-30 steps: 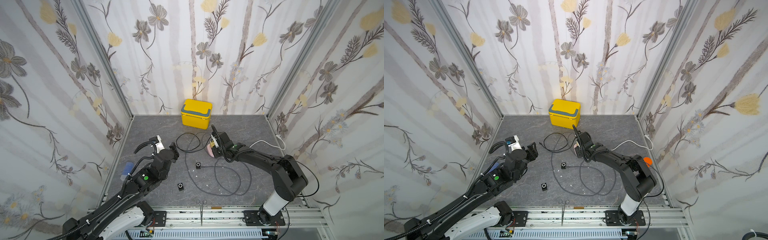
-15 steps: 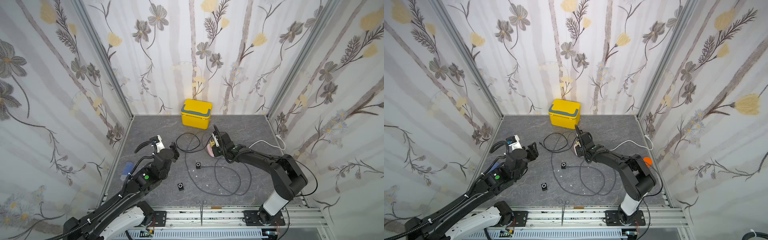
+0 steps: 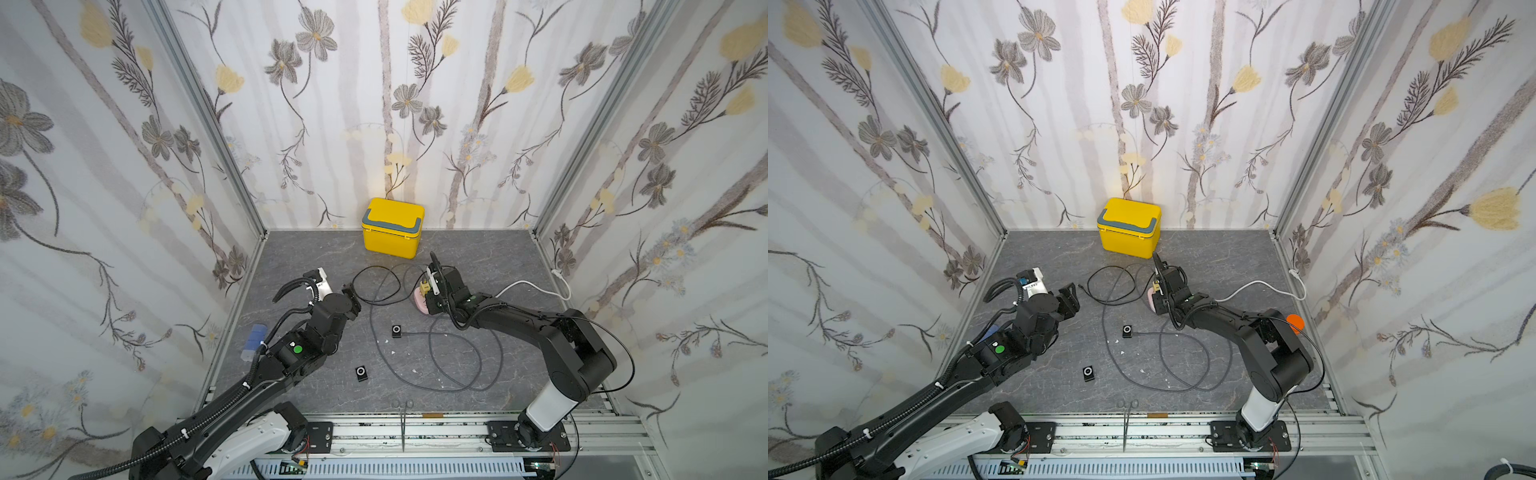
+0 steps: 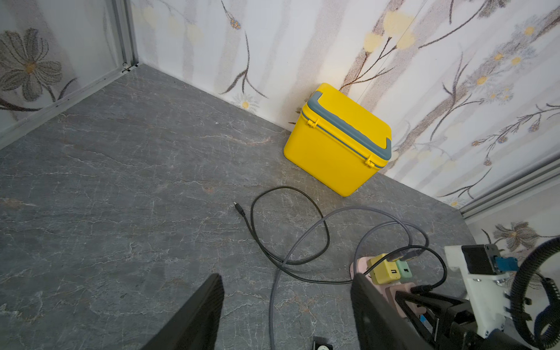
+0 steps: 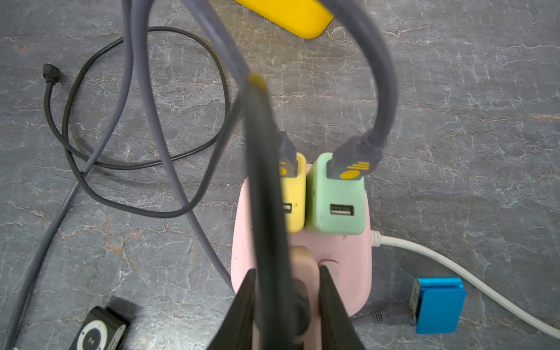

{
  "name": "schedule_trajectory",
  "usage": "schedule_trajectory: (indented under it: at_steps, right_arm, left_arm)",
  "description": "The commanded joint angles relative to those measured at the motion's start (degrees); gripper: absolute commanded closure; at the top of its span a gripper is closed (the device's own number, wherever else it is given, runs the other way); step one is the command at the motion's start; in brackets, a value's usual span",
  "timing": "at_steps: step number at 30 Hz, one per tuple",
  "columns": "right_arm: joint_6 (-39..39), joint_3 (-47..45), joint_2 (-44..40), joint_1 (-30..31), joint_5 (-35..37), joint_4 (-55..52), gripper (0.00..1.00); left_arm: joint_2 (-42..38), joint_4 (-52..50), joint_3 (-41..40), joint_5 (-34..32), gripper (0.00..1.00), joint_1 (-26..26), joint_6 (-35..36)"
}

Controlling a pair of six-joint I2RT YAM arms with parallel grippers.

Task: Charge mp3
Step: Insert the plug into the socket.

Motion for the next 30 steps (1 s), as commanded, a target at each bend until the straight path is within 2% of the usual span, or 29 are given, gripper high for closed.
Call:
schedule_trajectory:
  at_steps: [1, 9, 19, 30]
  right_arm:
    - [1.36, -0.99, 0.05, 0.06, -0.08, 3.19, 1.0]
    - [2.94, -4.28, -0.91, -0.26, -1.08, 6.44, 1.0]
    - [2.25, -1.5, 0.46, -0.39, -2.99, 0.33, 1.0]
    - [2.05, 0.25, 4.0, -0.41, -0.65, -5.18, 1.0]
  left_arm:
    - [0.06, 1.33, 0.71, -0.13, 0.3, 0.1, 0.09]
    - [0.21, 1.33, 0.73, 0.66, 0.3, 0.12, -0.92]
    - [0.43, 1.07, 0.74, 1.14, 0.3, 0.12, -1.44]
    - [1.07, 0.9, 0.88, 1.0, 0.3, 0.21, -1.02]
